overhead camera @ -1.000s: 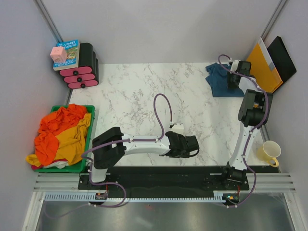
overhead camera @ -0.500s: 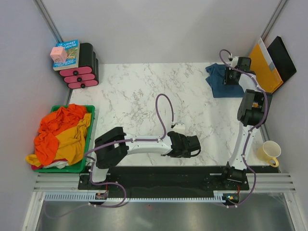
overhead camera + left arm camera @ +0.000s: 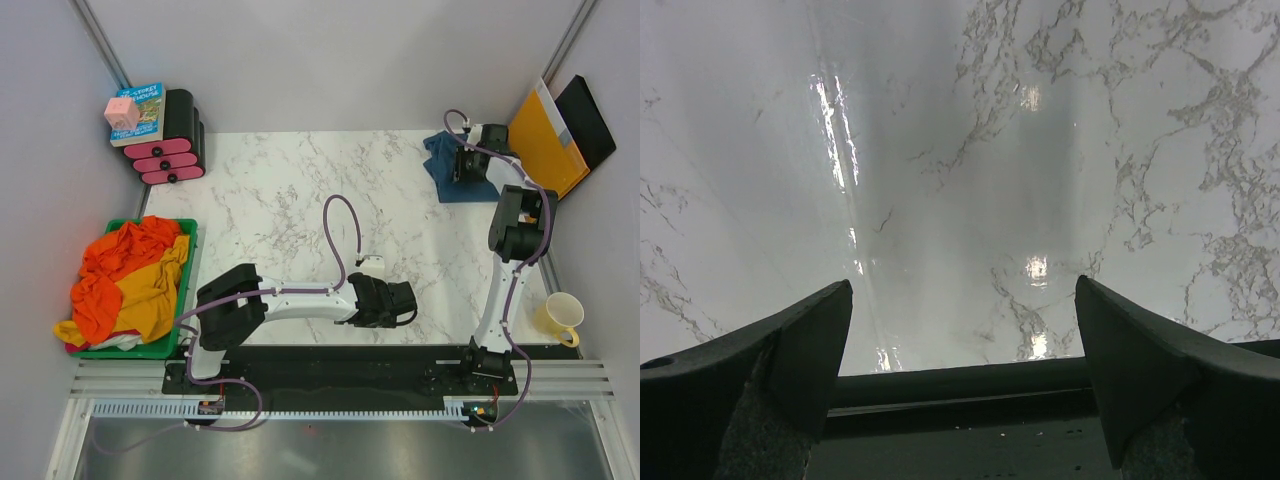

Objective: Fold and stack the t-shirts
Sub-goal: Put the neatly folded tshirt into the corner of the board with the right arm

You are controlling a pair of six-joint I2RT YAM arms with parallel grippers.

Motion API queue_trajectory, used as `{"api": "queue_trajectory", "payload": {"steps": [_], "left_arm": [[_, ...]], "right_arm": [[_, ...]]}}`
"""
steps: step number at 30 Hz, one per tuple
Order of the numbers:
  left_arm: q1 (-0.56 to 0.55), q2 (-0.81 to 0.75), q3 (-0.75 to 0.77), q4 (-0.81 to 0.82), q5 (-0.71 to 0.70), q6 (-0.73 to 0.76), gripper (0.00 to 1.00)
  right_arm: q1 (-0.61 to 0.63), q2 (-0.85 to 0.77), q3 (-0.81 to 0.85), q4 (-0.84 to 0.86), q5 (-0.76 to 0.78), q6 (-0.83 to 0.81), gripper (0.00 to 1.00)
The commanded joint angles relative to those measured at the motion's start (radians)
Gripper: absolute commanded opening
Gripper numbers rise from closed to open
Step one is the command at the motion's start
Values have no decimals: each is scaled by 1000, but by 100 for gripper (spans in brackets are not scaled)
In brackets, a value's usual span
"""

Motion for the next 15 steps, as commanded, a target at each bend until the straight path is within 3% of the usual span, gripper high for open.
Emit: {"api": "queue_trajectory", "payload": {"steps": [1, 6, 10, 15], "left_arm": [[-8, -16, -3, -4, -23, -47, 100], [-14, -54, -28, -2, -57, -53, 100], [-20, -83, -34, -17, -97, -24, 100], [-20, -138, -58, -28, -120, 11, 100]], "right_arm": [[2, -12, 13, -58, -26, 49, 54], [-34, -145, 15, 16, -122, 119, 66], [-34, -372, -36, 22, -210, 83, 72], [-34, -644, -307, 27, -237, -26, 80]]}}
